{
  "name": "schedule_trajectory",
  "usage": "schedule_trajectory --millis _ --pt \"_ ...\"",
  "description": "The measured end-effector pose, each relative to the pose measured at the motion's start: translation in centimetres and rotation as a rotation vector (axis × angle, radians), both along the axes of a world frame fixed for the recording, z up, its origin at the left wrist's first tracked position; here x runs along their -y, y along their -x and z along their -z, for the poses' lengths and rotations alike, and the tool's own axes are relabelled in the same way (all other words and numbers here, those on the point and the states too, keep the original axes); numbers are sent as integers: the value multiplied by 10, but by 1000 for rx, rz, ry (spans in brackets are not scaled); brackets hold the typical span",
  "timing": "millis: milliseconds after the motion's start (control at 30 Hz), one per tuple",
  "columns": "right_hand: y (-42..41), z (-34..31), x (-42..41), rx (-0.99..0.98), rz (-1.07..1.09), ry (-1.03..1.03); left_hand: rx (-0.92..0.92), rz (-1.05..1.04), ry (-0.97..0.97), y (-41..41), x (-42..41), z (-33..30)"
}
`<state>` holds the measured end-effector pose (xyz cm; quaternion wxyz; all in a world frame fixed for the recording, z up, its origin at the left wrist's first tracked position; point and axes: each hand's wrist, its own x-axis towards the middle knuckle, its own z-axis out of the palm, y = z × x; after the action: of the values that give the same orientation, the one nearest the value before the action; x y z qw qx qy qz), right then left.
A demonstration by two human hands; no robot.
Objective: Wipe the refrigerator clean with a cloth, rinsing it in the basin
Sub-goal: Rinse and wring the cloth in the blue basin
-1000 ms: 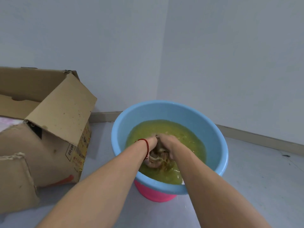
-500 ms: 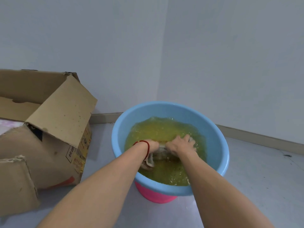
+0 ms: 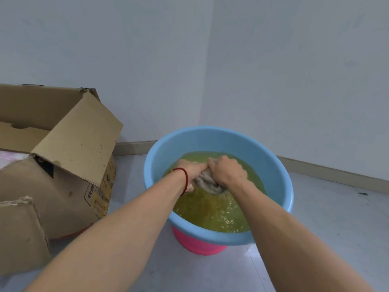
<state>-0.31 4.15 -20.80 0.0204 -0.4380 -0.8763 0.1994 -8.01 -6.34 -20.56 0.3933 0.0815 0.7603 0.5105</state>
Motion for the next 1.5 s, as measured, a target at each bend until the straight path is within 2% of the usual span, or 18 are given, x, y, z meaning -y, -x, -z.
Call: schedule_trajectory --millis 100,167,300,400,467,567,633,733,833,967,1000,1067,1167,1233,1300,1400,1433,1500 --pt "-18 -12 -23 128 1 76 -3 99 -144 7 5 -25" --pt "-28 -26 -36 109 -49 148 12 179 -223 6 5 -43" --pt "-44 -62 -51 -74 -230 217 9 199 -364 4 -1 -72" --pt "-50 -74 -35 -224 -459 558 -1 250 -407 1 1 -87" --pt "-41 -66 -19 -293 -570 651 43 278 -438 1 2 -94" --pt "-23 -49 -4 -479 -440 498 140 267 -509 5 8 -103" --pt "-18 -52 -7 -502 -365 382 176 278 -569 11 16 -106" --pt "-23 -74 -21 -498 -271 362 142 219 -576 22 26 -96" --pt "-30 -98 -23 -532 -228 401 63 255 -416 28 30 -74" --pt "-29 -110 -15 -531 -195 440 -178 574 -5 10 31 -55" --pt "-29 -111 -13 -531 -169 473 -213 649 -4 4 30 -53" --pt "-31 -114 -11 -551 -141 590 -173 699 -124 -8 23 -47" --pt "-39 -109 -12 -623 -155 822 70 487 -333 -15 10 -32" --pt "-49 -102 -20 -676 -185 987 120 367 -414 -17 7 -31" --pt "-62 -97 -31 -738 -213 1164 -73 360 -432 -13 7 -35" --pt "-69 -76 -40 -791 -26 1290 -614 428 -379 -4 7 -47" --pt "-66 -65 -36 -746 16 1325 -806 476 -340 -1 6 -50" --pt "-58 -44 -19 -616 -54 1526 -1169 548 -307 1 4 -51"
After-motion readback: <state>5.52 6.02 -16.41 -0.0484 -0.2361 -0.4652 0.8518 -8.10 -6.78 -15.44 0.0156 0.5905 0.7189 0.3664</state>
